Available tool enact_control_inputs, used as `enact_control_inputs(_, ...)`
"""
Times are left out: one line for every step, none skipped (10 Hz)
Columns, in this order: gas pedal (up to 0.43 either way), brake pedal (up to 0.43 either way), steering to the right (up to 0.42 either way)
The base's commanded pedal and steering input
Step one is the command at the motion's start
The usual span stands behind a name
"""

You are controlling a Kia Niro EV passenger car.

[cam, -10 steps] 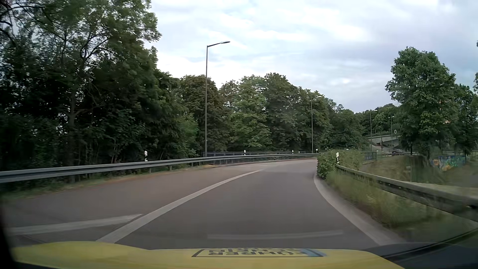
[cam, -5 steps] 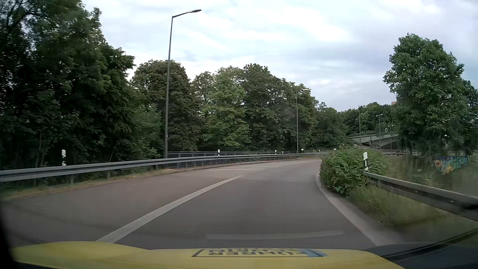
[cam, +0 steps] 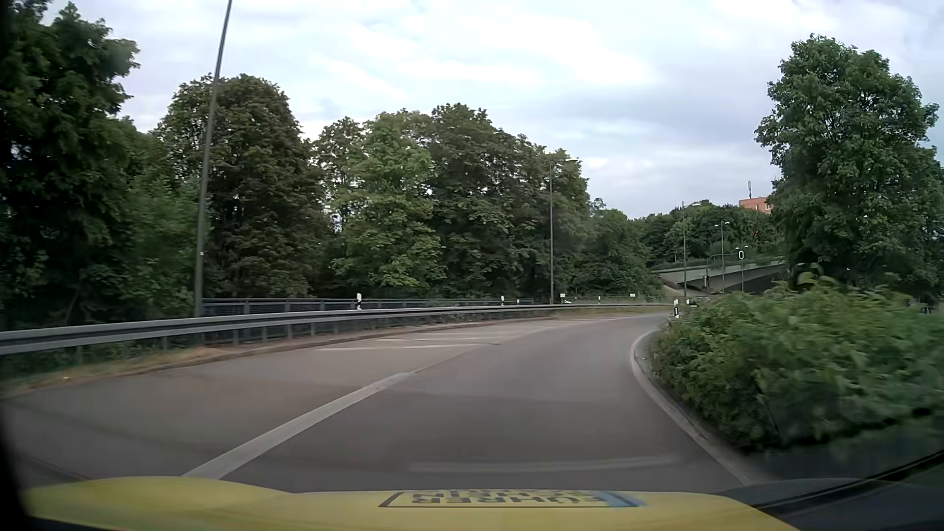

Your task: Follow the waypoints while adhering to traffic rules and regulations

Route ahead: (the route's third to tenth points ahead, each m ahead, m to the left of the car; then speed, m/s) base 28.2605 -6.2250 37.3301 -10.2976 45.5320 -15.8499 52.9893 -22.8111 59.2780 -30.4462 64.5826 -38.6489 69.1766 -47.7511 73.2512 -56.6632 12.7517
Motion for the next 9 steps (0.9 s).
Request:
enact_control_inputs(0.059,0.0,0.068)
enact_control_inputs(0.059,0.0,0.072)
enact_control_inputs(0.059,0.0,0.075)
enact_control_inputs(0.059,0.0,0.074)
enact_control_inputs(0.059,0.0,0.074)
enact_control_inputs(0.059,0.0,0.074)
enact_control_inputs(0.067,0.0,0.074)
enact_control_inputs(0.067,0.0,0.073)
enact_control_inputs(0.067,0.0,0.073)
